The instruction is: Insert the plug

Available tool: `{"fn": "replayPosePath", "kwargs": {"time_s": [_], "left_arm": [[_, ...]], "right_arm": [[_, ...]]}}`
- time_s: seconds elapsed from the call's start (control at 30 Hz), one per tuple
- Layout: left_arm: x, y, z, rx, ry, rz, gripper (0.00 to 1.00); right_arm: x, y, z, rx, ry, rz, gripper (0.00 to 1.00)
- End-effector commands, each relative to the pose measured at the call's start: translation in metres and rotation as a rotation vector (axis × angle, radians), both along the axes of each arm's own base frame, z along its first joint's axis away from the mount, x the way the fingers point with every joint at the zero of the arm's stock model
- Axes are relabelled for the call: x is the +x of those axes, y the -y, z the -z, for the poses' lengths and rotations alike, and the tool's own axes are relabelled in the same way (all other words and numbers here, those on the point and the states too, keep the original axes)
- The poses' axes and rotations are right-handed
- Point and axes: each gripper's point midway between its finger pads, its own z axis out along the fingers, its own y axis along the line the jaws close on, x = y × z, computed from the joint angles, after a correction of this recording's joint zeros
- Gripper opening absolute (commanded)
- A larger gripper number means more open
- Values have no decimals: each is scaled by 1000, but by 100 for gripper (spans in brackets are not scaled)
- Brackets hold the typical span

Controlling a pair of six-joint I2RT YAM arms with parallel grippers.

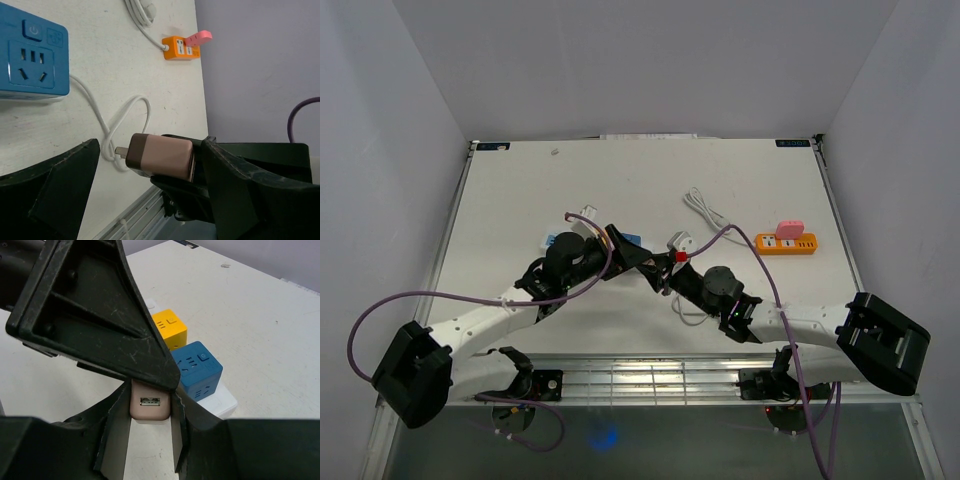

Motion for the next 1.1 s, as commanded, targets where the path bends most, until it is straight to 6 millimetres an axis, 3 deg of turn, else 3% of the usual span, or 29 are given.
{"fn": "replayPosePath", "kwargs": {"time_s": [0.0,0.2,0.23,0.3,0.6,0.73,0.87,0.97,1.03,1.07], "left_arm": [[15,-15,-19,72,37,-91,94],[49,-71,-26,109,45,-290,98],[51,-82,-17,131,15,-333,98],[61,-104,-17,127,23,-451,98],[96,-160,-10,17,6,-652,98],[126,-168,-1,18,-43,-719,98],[154,-198,-6,49,-20,-879,98],[173,-217,7,57,-62,-929,98],[187,-241,12,25,-94,-970,97],[195,-241,22,0,-112,-940,97]], "right_arm": [[5,-2,-18,36,37,20,8],[15,4,-16,28,31,76,8],[16,6,-17,30,33,82,8],[16,8,-18,31,32,87,8],[13,19,-27,58,46,104,8],[11,22,-28,65,50,103,8],[9,24,-26,63,50,98,8],[8,25,-27,49,74,86,8],[6,24,-27,50,74,74,8],[5,23,-27,49,75,66,8]]}}
